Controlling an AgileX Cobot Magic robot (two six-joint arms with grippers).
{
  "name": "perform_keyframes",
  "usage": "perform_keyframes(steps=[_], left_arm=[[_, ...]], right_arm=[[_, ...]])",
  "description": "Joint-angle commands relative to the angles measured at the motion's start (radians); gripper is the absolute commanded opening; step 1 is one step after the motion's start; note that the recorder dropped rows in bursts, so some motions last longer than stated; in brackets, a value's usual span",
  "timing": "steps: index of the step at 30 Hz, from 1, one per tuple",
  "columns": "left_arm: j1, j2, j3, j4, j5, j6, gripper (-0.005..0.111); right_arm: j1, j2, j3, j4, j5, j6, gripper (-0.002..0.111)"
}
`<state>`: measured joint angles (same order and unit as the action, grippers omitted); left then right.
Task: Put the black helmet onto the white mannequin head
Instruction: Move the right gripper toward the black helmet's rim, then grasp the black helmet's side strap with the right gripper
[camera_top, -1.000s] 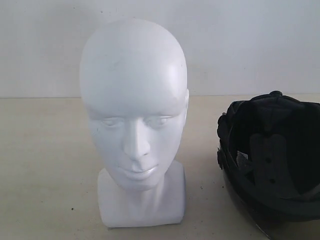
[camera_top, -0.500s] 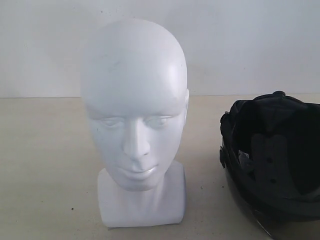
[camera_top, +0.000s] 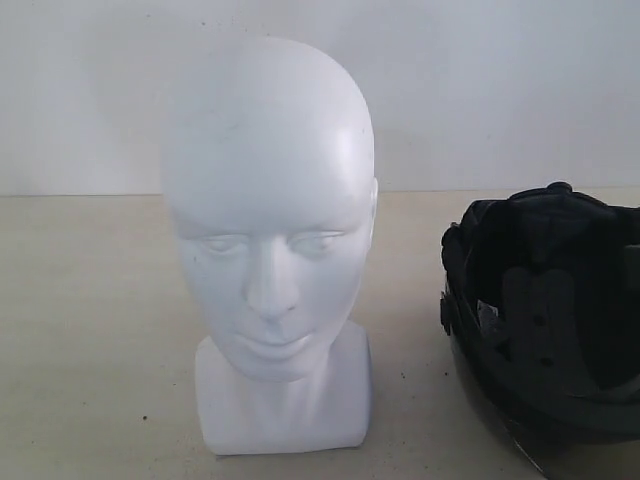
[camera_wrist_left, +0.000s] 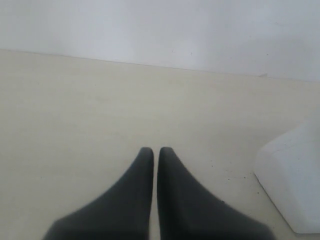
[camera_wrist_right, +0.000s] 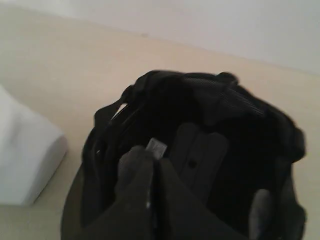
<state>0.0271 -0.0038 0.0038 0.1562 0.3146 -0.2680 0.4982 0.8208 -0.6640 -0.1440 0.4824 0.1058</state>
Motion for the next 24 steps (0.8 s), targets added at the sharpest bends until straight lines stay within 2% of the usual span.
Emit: perform_keyframes(steps=[1, 5, 8, 11, 14, 15, 17, 24], left_arm=[[0.003, 0.004, -0.004, 0.0, -0.009, 0.001, 0.005], [0.003, 0.004, -0.004, 0.0, -0.009, 0.001, 0.005], [0.003, 0.004, -0.004, 0.0, -0.009, 0.001, 0.005], [0.003, 0.004, -0.004, 0.0, -0.009, 0.001, 0.005], [0.003, 0.004, -0.004, 0.0, -0.009, 0.001, 0.005], [0.003, 0.004, -0.004, 0.0, -0.009, 0.001, 0.005], [0.003, 0.004, -0.004, 0.0, -0.009, 0.001, 0.005], [0.003, 0.004, -0.004, 0.0, -0.009, 0.001, 0.005]], right_arm=[[0.108, 0.199, -0.139, 0.006, 0.169, 0.011, 0.0], [0.132, 0.361, -0.233, -0.025, 0.32, 0.098, 0.0], [0.132, 0.471, -0.267, -0.064, 0.363, 0.155, 0.0], [0.132, 0.547, -0.277, -0.045, 0.337, 0.155, 0.01], [0.132, 0.598, -0.29, -0.008, 0.297, 0.161, 0.038], [0.132, 0.618, -0.299, 0.01, 0.279, 0.211, 0.064], [0.132, 0.623, -0.306, 0.01, 0.265, 0.293, 0.08], [0.132, 0.683, -0.306, 0.045, 0.134, 0.33, 0.077]])
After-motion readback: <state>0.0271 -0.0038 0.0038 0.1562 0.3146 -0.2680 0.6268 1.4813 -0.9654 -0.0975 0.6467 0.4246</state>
